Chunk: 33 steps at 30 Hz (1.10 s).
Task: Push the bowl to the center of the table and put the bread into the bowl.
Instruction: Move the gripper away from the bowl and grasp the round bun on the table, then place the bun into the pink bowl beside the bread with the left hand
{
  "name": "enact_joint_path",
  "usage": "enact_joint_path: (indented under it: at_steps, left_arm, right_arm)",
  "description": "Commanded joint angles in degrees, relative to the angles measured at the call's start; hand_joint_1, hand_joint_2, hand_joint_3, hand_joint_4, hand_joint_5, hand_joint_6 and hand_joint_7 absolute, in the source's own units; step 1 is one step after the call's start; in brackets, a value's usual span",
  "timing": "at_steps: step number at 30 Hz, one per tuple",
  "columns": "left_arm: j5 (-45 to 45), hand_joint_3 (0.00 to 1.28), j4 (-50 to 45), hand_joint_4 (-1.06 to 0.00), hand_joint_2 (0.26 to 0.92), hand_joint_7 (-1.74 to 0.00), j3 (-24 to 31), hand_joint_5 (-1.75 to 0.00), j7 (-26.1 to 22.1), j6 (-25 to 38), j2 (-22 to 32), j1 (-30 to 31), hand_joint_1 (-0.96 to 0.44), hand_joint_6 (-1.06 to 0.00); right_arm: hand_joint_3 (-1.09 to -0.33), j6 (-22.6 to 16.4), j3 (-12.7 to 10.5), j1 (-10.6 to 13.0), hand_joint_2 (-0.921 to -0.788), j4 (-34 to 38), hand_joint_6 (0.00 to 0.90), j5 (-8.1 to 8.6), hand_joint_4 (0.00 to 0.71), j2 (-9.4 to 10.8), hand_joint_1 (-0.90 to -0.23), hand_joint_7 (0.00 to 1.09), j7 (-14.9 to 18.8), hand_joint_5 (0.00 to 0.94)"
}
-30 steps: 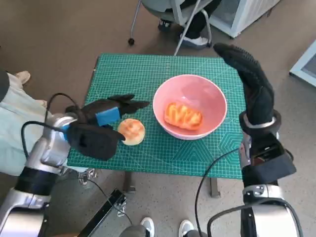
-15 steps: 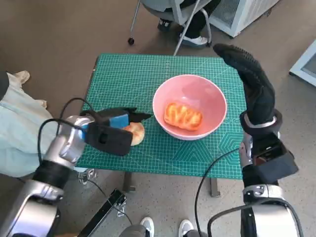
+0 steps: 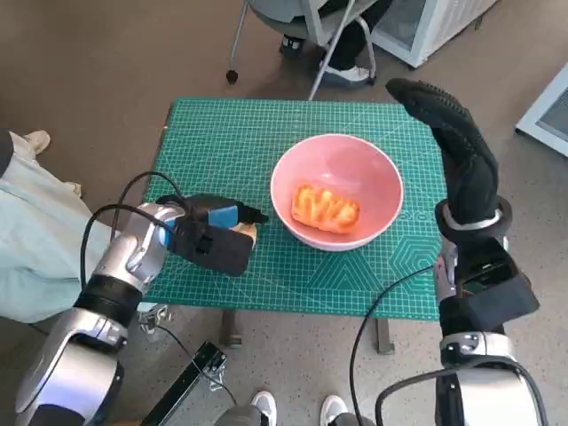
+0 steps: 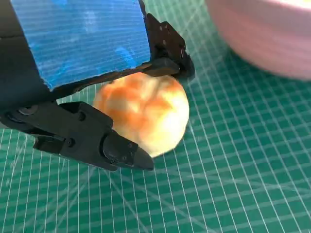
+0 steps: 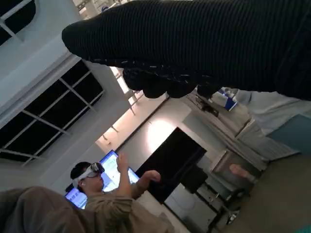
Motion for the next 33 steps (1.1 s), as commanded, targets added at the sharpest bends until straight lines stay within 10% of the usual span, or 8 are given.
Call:
enact_joint_path:
  at_steps: [1,17,33]
  left_arm:
    - [-3.54,0.10,-2.45,-0.64,0.918,-1.16,3.53,-1.11,0.98,-3.81,2.68,0.37,-0.02,-0.60]
    - [-17.75,0.09,-24.04,-0.65,0.918,-1.21,18.64,-1.17,2.79,0.75,2.64,-2.89,0.00,-0.63]
    - [-14.47,0.07,-20.65,-0.66,0.918,-1.21,14.80,-1.12,13.82,-4.47,-7.23,-7.94,0.00,-0.67]
  right_arm:
    - [-0.699,0.11,-0.10,0.97,-0.921,0.14,-0.001,-0.79,0.318,-0.11,-0.597,0.77,-0.57,0.001]
    - [-0.705,0.44,0.35,0.46,-0.921,0.47,-0.001,-0.54,0.317,0.64,-0.573,0.77,-0.49,0.001]
    - [-0.704,0.68,0.65,0.49,-0.921,0.19,-0.001,-0.01,0.316,0.96,-0.594,0.77,-0.07,0.000]
